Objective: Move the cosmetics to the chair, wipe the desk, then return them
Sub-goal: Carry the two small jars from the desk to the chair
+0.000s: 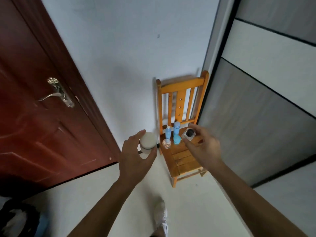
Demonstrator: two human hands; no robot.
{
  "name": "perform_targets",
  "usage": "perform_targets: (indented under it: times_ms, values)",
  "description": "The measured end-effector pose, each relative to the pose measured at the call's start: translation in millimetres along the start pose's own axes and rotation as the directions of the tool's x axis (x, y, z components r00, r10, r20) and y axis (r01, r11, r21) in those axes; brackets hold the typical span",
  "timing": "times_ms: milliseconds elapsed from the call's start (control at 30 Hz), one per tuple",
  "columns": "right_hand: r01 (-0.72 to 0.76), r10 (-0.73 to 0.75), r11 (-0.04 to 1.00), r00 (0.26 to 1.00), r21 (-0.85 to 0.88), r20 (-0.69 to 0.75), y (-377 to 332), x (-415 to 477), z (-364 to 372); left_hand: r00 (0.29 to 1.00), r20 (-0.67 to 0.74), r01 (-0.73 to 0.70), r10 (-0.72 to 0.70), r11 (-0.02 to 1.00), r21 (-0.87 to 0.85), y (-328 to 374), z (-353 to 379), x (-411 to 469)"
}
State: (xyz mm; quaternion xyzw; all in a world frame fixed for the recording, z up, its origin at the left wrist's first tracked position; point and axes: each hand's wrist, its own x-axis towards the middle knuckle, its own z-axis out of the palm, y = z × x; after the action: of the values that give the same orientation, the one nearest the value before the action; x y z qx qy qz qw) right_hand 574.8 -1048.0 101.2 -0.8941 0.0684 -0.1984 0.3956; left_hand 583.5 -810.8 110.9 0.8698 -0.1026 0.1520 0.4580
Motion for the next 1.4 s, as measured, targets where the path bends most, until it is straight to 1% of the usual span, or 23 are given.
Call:
perform_targets:
  times_ms: [133, 233, 333, 467, 567, 633, 733, 867, 1033, 1167, 1267, 1333, 1400]
  values:
    - [-0.127, 0.127, 0.992, 0.992, -0.008, 0.002, 31, 84, 1, 0.996, 0.075, 0.049, -0.051, 0.999, 0.022, -11, 63, 87]
    - [-0.22, 0.219, 0.975, 0.974, -0.022, -0.049, 54, 138, 1, 0.989, 0.136, 0.052, -0.062, 0.996, 0.077, -13, 108, 143]
    - [-0.257, 0.255, 0.965, 0.965, -0.04, -0.063, 79, 177, 0, 0.977, 0.205, 0.043, -0.066, 0.993, 0.112, -18, 153, 182]
    - [-0.284, 0.283, 0.957, 0.959, -0.06, -0.015, 127, 216, 3, 0.975, 0.199, 0.068, -0.094, 0.989, 0.135, -26, 216, 208]
    - [-0.314, 0.316, 0.949, 0.947, -0.036, 0.065, 176, 243, 12, 0.97, 0.199, 0.116, -0.14, 0.985, 0.124, -37, 264, 213]
    - [-0.315, 0.314, 0.949, 0.94, -0.013, 0.132, 212, 264, 22, 0.954, 0.193, 0.207, -0.23, 0.969, 0.133, -45, 297, 214]
    - [-0.301, 0.298, 0.953, 0.925, -0.027, 0.235, 271, 293, 44, 0.912, 0.161, 0.354, -0.378, 0.922, 0.159, -60, 350, 212]
    - [-0.261, 0.267, 0.963, 0.909, -0.064, 0.319, 349, 316, 85, 0.869, 0.155, 0.444, -0.469, 0.88, 0.169, -93, 426, 204]
    - [-0.247, 0.274, 0.962, 0.876, -0.117, 0.397, 434, 313, 139, 0.843, 0.212, 0.454, -0.494, 0.866, 0.211, -150, 512, 186]
    - [-0.217, 0.294, 0.952, 0.847, -0.218, 0.443, 496, 300, 181, 0.834, 0.211, 0.464, -0.51, 0.854, 0.234, -203, 569, 175]
    - [-0.223, 0.312, 0.944, 0.841, -0.241, 0.442, 530, 288, 209, 0.821, 0.181, 0.491, -0.541, 0.832, 0.257, -241, 602, 167]
    - [-0.231, 0.313, 0.944, 0.851, -0.234, 0.423, 545, 285, 225, 0.82, 0.149, 0.499, -0.552, 0.818, 0.287, -261, 618, 165]
    - [-0.236, 0.309, 0.947, 0.861, -0.22, 0.404, 557, 286, 241, 0.848, 0.135, 0.45, -0.513, 0.83, 0.328, -277, 631, 167]
